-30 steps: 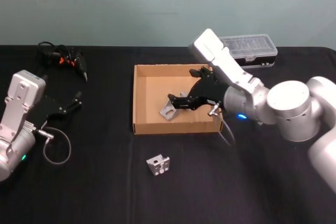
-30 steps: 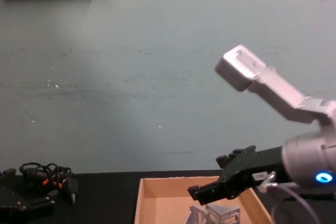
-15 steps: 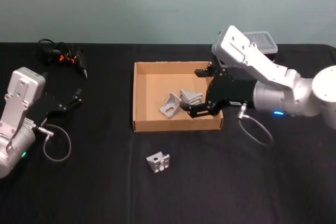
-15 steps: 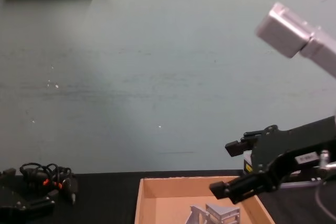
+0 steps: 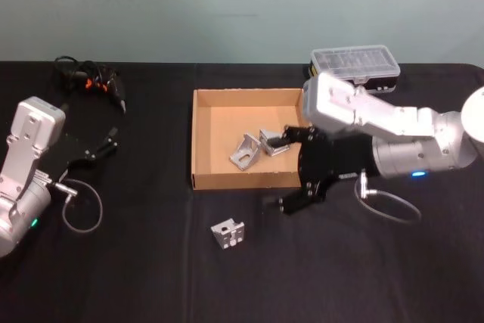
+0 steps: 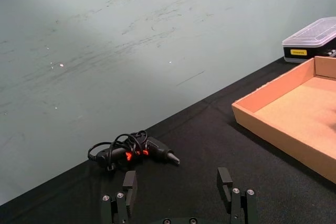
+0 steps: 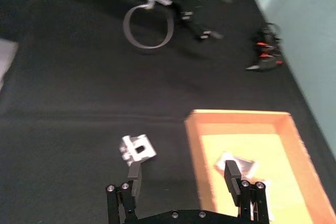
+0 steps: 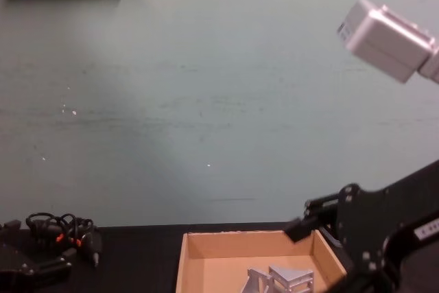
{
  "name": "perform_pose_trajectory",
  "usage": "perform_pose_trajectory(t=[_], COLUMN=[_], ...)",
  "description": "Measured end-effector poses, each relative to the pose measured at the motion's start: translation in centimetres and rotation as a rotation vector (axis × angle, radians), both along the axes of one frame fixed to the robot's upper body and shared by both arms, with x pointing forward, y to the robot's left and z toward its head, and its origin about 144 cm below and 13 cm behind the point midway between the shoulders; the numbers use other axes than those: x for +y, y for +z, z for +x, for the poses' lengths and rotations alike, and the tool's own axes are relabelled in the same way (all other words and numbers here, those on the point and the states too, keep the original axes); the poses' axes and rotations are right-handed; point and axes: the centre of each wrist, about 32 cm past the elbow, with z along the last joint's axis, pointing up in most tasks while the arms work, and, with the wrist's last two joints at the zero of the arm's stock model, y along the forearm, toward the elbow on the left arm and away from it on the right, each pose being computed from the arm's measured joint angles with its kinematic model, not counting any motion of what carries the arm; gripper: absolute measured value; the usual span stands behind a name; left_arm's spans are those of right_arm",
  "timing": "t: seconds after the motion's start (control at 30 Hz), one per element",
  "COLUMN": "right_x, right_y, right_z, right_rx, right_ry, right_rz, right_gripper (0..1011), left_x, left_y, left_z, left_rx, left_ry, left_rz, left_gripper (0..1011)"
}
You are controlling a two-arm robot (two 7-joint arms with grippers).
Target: Use one hand to pick up the angle iron from the table and place it into the box.
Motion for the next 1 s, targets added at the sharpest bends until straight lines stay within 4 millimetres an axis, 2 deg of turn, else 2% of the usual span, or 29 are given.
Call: perform_pose_trajectory(t=[0.33,1.0], right_x=[1.9,4.9], right_y=[-1.0,-3.2], right_z=[0.0,1.0], right_rx=[0.03,0.062], right_ry=[0.13,0.186], right_rz=[-0.11,-0.173], right_gripper=[1002,1003], left_x=[0.0,0.0], left_y=[0.0,0.0], left_z=[0.0,0.0], left_rx=[0.0,0.0], left_ry=[0.0,0.0], left_rz=[0.0,0.0], left_gripper=[1000,1000])
